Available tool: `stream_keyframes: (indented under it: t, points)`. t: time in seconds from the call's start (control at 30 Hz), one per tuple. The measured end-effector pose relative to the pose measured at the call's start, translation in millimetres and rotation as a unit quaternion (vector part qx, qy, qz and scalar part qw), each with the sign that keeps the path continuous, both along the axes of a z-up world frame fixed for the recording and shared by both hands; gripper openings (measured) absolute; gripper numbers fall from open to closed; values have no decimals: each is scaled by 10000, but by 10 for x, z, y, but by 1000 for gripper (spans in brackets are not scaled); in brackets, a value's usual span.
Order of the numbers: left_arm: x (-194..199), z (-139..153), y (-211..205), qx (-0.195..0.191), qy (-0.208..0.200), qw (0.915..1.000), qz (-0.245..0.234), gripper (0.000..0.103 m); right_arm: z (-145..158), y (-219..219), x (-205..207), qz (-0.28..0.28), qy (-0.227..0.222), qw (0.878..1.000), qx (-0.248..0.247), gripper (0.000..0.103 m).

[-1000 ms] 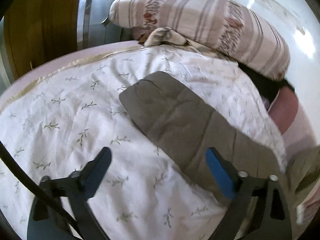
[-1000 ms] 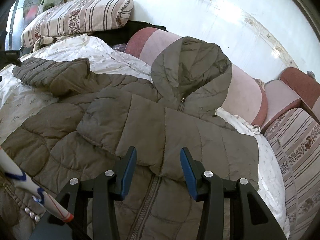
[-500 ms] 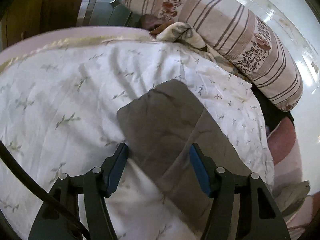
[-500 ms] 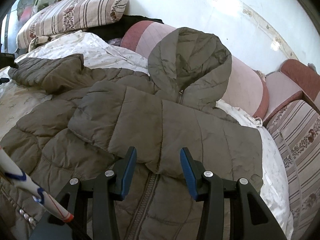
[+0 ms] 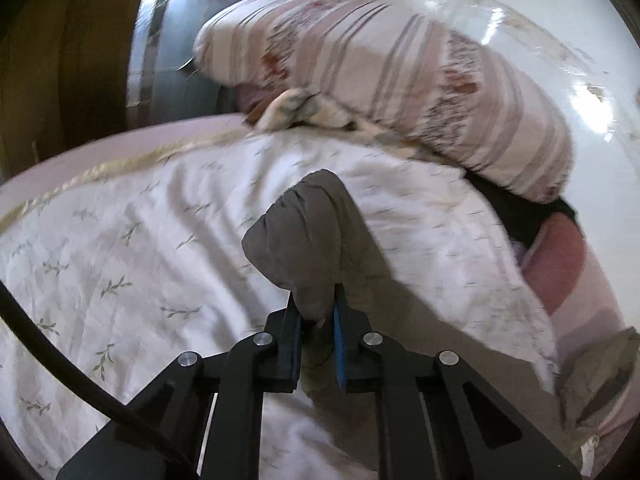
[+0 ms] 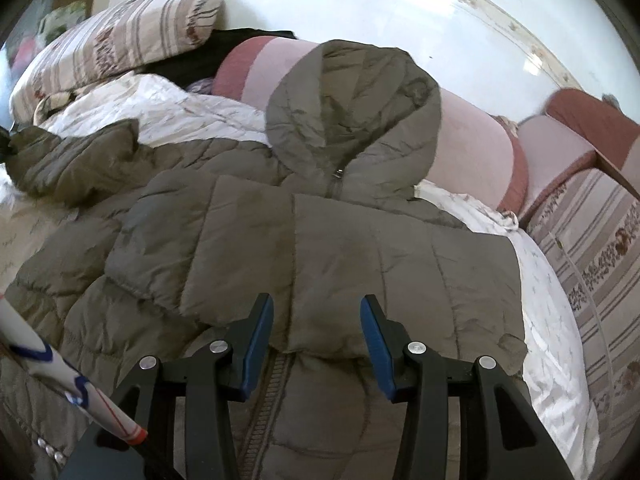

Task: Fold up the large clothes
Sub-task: 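Fold the held sleeve across the jacket body with the left gripper, release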

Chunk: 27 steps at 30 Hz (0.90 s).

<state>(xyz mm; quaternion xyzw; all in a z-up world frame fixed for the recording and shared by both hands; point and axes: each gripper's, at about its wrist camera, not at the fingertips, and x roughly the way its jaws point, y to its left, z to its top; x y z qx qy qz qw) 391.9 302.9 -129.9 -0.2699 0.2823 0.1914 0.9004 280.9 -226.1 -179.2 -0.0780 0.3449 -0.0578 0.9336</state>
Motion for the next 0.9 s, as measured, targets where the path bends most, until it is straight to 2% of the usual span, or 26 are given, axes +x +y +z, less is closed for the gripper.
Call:
stream_keyframes:
  t: [0.23,0.47,0.67,0.77,0.9]
  points:
    - [-134,490,-407,211,-477,9978,-406,12,-8,-182,14,-227,130,9995,203,49]
    - [-257,959,-961,359,-951,9888,-1090,11,28,-503,10,-577,171,9957,698,49]
    - [-371,1263,-1780,493,-1332,9695,-1996,11,133,-868,-67,-1047,-14,9883,1110,49]
    - [-412,1342,-2265,483,-1413,9552,-2554,11,190,-1052,-135,-1254,-128,9839,1268,49]
    - [-468,1324,-3026,519,-1410,9301,-3352,11,234,-1271,-229,-1486,-221,9780,1445,49]
